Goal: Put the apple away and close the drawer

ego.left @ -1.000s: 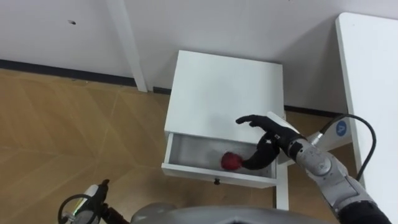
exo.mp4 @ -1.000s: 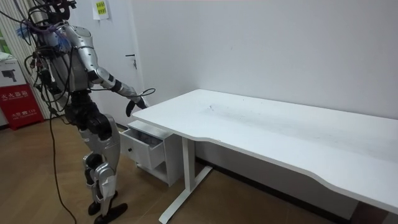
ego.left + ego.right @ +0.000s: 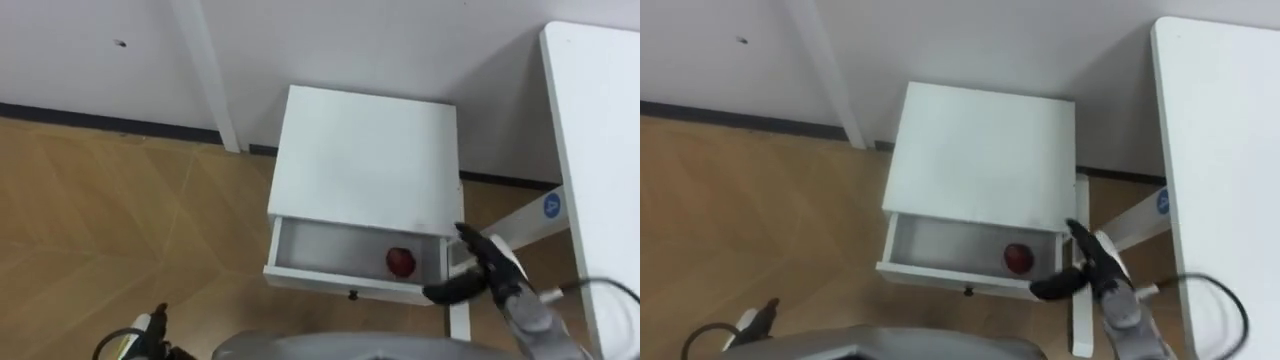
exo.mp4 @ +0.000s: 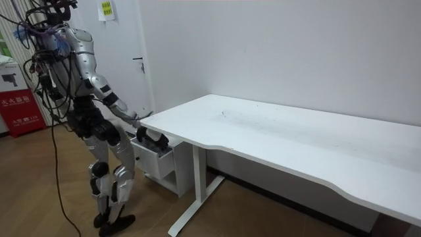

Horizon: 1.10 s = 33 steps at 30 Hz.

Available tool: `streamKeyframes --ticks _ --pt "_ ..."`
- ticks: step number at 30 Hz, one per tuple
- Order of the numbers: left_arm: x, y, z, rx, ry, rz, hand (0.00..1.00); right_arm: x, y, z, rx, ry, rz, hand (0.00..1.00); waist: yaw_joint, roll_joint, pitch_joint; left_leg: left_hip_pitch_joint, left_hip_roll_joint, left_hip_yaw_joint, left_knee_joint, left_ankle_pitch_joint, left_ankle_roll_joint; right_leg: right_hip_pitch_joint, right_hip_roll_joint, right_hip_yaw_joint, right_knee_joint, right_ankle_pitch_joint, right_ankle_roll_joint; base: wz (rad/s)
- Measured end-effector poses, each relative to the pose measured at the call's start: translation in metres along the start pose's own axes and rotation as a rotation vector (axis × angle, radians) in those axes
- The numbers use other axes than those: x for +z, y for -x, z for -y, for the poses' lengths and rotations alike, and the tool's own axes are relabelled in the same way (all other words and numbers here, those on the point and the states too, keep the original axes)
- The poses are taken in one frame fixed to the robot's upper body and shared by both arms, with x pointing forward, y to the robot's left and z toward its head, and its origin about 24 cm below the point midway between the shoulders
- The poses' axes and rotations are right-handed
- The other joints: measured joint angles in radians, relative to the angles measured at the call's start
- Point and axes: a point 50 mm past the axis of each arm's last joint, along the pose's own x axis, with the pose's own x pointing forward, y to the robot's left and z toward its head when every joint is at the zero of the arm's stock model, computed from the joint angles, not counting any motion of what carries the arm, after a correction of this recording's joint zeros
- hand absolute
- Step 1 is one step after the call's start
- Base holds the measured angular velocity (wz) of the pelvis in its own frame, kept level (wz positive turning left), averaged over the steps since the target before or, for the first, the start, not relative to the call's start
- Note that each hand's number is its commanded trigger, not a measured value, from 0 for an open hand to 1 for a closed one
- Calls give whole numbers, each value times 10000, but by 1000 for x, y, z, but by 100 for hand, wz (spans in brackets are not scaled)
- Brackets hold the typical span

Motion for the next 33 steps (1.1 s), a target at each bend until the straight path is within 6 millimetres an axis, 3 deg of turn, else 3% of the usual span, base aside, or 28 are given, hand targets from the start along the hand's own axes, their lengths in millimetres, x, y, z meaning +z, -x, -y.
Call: streamKeyframes --ticks 1,2,3,4,6,7,8,9,11,12,13,15,16,19,22,27,29,30,31,33 --pt "-4 0 -2 20 -44 -185 0 -16 4 2 -281 122 -610 0 -79 101 -17 58 -98 146 193 -62 121 -1115 -262 223 1990 854 89 14" --pt "-1 -2 -3 42 -46 -151 0 -24 6 2 -344 67 -953 0 -139 160 -61 64 -98 160 300 -73 139 -1625 -297 446 2785 1584 196 0" --pt "-5 -1 -2 -15 -65 -315 0 -34 8 2 -445 -160 -1430 0 -187 399 -155 -36 14 249 524 -136 287 -2798 -279 934 4342 2983 472 -39" --pt "-5 -3 -3 -20 20 -414 0 -34 7 3 -564 -483 -1526 0 -175 489 -49 -160 17 318 775 -207 394 -4061 -312 1256 6746 2515 172 -40" --pt "-9 -2 -1 -153 25 -745 0 -45 11 3 -680 -909 -1946 0 -399 780 66 -293 156 281 1030 -218 404 -5344 -338 1392 9571 1773 2 -6" --pt "-10 -2 -1 -127 25 -796 0 -54 15 2 -708 -1074 -2379 0 -512 964 115 -363 268 269 1104 -281 435 -5760 -317 1461 10356 1547 76 14" --pt "-12 -2 -2 -105 41 -874 0 -58 16 1 -702 -1170 -2633 0 -567 1011 115 -380 285 212 1100 -370 430 -5832 -325 1512 10406 1481 116 13" --pt "-15 -2 -4 0 211 -1043 0 -66 20 -2 -623 -1271 -3175 0 -617 951 110 -408 209 204 1200 -474 376 -5577 -460 1606 9752 1391 188 13" --pt "-23 1 -4 34 315 -1298 0 -74 23 -3 -632 -1554 -3787 0 -626 836 91 -382 131 209 1227 -492 344 -4187 -528 1596 7102 1273 293 7" --pt "-30 3 -4 43 326 -1492 0 -77 24 -4 -617 -1695 -3962 0 -641 726 135 -380 9 193 1190 -480 214 -3036 -595 1440 4995 1084 447 -7" --pt "-38 6 -3 65 458 -1803 0 -79 25 -5 -615 -1813 -4132 0 -506 453 76 -436 -137 262 1071 -427 -37 -1971 -615 1328 3150 800 502 -15" --pt "-40 6 -3 125 695 -2120 0 -80 26 -6 -570 -1808 -4359 0 -209 160 70 -535 -201 365 900 -304 -428 -598 -403 1173 732 232 465 -23" --pt "-40 6 -4 228 892 -2189 0 -79 25 -8 -535 -1828 -4370 0 -136 45 15 -647 -201 374 776 -195 -601 82 -247 1050 -561 -47 403 -14" --pt "-40 6 -4 374 1061 -2348 0 -69 20 -12 -392 -1793 -4195 0 180 -388 -10 -685 -173 607 507 -64 -796 1173 -48 1007 -2960 -172 287 -24" --pt "-33 5 2 246 1161 -2221 0 -64 17 -13 -368 -1799 -4068 0 206 -398 -1 -588 -51 603 507 -66 -793 1780 156 708 -4016 11 79 -6" --pt "-30 4 3 420 1345 -2154 0 -60 17 -25 -46 -1711 -3984 0 164 -295 -6 -585 69 582 427 -35 -739 1814 248 555 -4121 32 55 0" --pt "-29 5 2 495 1363 -2045 0 -59 17 -28 45 -1728 -3984 0 86 -239 -1 -586 99 560 330 96 -499 1822 265 500 -4282 33 50 2" --pt "-27 4 1 523 1349 -1959 0 -60 17 -29 76 -1725 -3997 0 34 -164 26 -552 111 536 150 272 -139 1816 320 527 -4314 51 9 4" --pt "-25 3 0 545 1315 -1866 0 -61 18 -29 103 -1728 -4039 0 5 -127 56 -444 113 536 -34 359 -20 1849 347 530 -4408 45 -19 3" --pt "-21 3 0 586 1313 -1704 0 -64 20 -30 235 -1729 -4185 0 -8 -80 90 -286 125 534 -189 389 -74 1984 379 523 -4444 28 -79 0"
